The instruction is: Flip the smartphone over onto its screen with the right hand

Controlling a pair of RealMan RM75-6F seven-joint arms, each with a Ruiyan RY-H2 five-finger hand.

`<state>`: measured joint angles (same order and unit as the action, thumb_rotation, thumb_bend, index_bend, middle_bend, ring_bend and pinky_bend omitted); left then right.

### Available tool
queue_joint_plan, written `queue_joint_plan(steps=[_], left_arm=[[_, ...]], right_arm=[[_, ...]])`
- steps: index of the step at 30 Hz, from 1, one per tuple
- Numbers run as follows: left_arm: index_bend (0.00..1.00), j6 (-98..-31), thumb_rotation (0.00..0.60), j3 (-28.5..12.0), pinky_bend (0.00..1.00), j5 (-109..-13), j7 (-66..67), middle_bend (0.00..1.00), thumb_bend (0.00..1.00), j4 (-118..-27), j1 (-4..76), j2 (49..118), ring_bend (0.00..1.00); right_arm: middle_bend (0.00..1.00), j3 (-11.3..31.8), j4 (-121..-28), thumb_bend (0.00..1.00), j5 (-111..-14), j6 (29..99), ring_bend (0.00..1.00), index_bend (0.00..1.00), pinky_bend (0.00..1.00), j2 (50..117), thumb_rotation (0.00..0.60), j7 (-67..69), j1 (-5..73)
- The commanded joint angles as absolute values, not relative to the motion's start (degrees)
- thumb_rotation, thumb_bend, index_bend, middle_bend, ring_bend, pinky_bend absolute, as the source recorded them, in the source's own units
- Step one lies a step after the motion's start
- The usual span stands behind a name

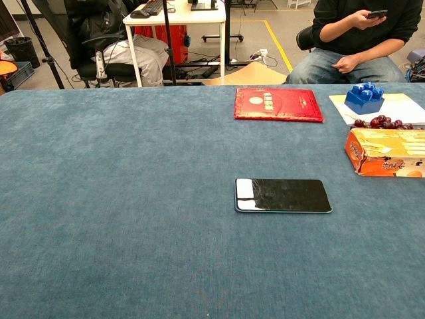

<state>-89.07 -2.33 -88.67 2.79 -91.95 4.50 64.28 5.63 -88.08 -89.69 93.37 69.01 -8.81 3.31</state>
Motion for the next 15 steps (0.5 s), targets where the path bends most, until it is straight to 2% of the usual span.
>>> queue_joint_plan(steps=[1, 9, 15], left_arm=[[0.0, -88.5, 0.6, -2.4, 0.0, -88.1, 2.4, 0.0, 0.0, -91.8, 4.6, 64.0, 0.0], [0.0, -89.1, 0.6, -2.4, 0.0, -88.5, 1.9, 0.0, 0.0, -91.4, 4.5, 64.2, 0.0], [0.0, -87.7, 0.6, -2.7, 0.0, -87.2, 2.7, 0.0, 0.0, -90.8, 4.9, 64.8, 0.0]], right_arm=[[0.0, 5.6, -88.2, 0.0, -89.7, 93.1, 0.0, 0.0, 0.0, 69.0, 0.6, -8.9, 3.4], [0.0, 4.2, -88.5, 0.0, -90.2, 89.5, 0.0, 0.0, 0.0, 69.4, 0.6, -7.4, 4.6], [0.0, 2.8, -86.6, 0.0, -95.7, 77.4, 0.0, 0.0, 0.0, 70.6, 0.6, -5.2, 13.5]])
